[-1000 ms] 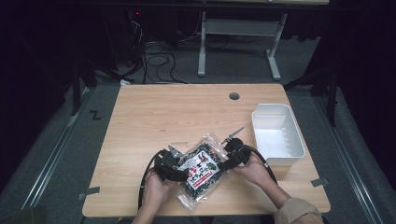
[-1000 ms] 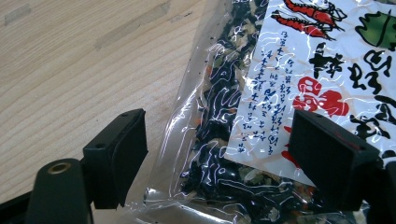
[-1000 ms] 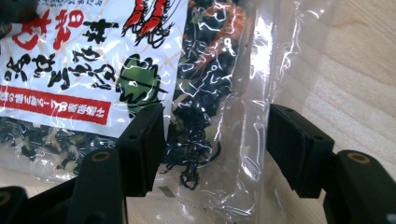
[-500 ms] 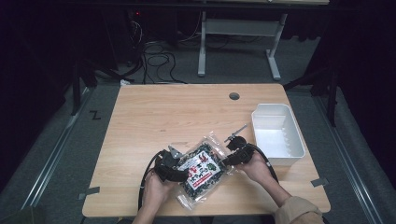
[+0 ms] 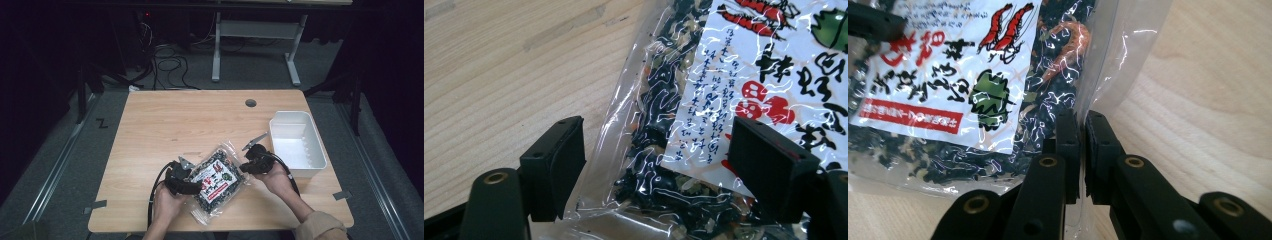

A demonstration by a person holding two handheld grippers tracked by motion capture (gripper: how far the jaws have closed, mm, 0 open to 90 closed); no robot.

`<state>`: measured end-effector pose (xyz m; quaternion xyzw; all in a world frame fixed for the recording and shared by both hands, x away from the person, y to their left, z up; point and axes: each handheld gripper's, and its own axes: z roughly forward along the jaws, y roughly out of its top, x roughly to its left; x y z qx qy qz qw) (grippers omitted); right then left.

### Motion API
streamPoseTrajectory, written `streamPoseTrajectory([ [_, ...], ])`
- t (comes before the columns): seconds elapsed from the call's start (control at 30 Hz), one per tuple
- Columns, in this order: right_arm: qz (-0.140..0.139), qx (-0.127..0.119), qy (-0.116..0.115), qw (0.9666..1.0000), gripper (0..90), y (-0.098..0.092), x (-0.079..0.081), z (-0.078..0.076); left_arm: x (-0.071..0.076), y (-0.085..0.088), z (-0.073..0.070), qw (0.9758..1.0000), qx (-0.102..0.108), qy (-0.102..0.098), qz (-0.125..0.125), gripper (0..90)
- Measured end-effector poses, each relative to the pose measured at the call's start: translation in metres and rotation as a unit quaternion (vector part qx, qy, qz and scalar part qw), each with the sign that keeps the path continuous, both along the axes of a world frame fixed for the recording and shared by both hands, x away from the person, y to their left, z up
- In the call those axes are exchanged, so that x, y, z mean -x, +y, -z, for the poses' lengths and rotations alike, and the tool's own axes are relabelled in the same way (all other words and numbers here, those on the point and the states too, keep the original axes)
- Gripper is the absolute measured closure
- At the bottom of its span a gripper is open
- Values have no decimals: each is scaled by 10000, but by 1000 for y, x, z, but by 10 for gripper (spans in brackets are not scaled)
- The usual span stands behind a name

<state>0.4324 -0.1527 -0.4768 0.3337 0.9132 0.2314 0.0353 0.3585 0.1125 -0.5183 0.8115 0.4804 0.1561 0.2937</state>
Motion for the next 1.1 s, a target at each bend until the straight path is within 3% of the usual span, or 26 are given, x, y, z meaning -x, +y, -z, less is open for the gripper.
streamPoseTrajectory([
  [0.1,-13,58,-131,9999,875,-3,0,-8,1,0,-1,10000,4,-30,1,244],
  [0.37,128,-152,-447,9988,889,-27,-2,-45,2,1,-1,10000,42,-25,-40,258],
  [0.7,196,-410,-572,9973,893,-42,-3,-69,2,1,1,9999,94,52,-11,269],
  [1.1,102,-481,-871,9950,896,-45,0,-98,1,1,4,9999,61,131,-8,272],
])
